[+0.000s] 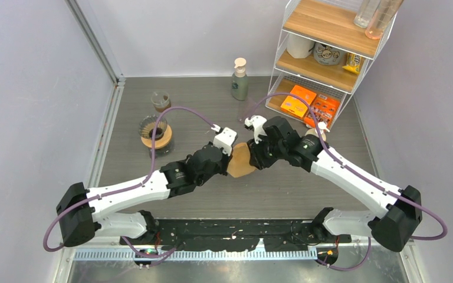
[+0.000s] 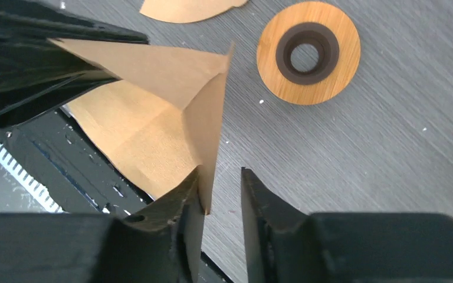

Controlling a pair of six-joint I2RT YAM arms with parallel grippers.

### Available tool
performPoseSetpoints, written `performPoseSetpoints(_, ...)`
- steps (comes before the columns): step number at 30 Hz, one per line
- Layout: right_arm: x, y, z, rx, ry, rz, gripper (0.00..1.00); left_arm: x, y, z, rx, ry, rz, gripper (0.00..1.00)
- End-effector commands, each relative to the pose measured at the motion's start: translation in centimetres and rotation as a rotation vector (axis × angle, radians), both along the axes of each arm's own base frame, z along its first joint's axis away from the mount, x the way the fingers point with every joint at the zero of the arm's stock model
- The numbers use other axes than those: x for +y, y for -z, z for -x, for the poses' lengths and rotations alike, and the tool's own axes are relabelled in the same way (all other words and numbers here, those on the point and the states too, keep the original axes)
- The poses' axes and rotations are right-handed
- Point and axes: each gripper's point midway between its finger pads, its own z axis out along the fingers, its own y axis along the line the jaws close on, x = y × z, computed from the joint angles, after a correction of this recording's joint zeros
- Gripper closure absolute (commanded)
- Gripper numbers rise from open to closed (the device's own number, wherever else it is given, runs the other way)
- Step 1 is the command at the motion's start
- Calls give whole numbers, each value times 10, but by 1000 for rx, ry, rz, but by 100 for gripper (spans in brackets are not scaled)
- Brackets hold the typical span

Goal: Place the coffee filter in the dripper
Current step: Place the coffee filter in the coffee dripper.

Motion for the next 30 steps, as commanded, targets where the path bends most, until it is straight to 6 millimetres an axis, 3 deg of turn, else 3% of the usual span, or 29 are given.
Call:
performPoseSetpoints(1,14,-40,0,-78,-49,-137,60,-1,-27,-2,-5,-41,91,100)
performPoseSetpoints(5,19,-77,-1,-146,-26,-249,45,-1,-38,-1,-4,-47,119,100)
performPoseSetpoints(8,10,-102,-6,-236,31,-305,34,1,-39,-2,-8,-59,123,100)
performPoseSetpoints(9,4,-117,-5,-283,58,-350,23,2,-40,-3,-9,-64,127,100)
performPoseSetpoints(10,-4,-115,-10,-311,109,-342,16,2,-40,-3,-8,-65,126,100)
performPoseSetpoints(11,-12,-132,-8,-363,147,-400,2,2,-41,-3,-7,-69,126,100)
performPoseSetpoints(12,-28,-133,-10,-409,224,-408,1,3,-42,-4,-6,-75,126,100)
performPoseSetpoints(15,-52,-144,-13,-505,357,-489,4,10,-45,-9,-6,-113,118,100)
performPoseSetpoints(20,-73,-127,-16,-542,450,-473,4,43,-57,-24,-6,-248,105,100)
performPoseSetpoints(23,-78,-105,-23,-517,488,-392,5,70,-68,-35,-4,-320,116,100)
performPoseSetpoints(26,-76,-76,-33,-455,517,-297,5,107,-81,-46,-11,-419,108,100)
performPoseSetpoints(30,-61,-47,-41,-367,472,-248,5,157,-94,-46,-20,-547,89,100)
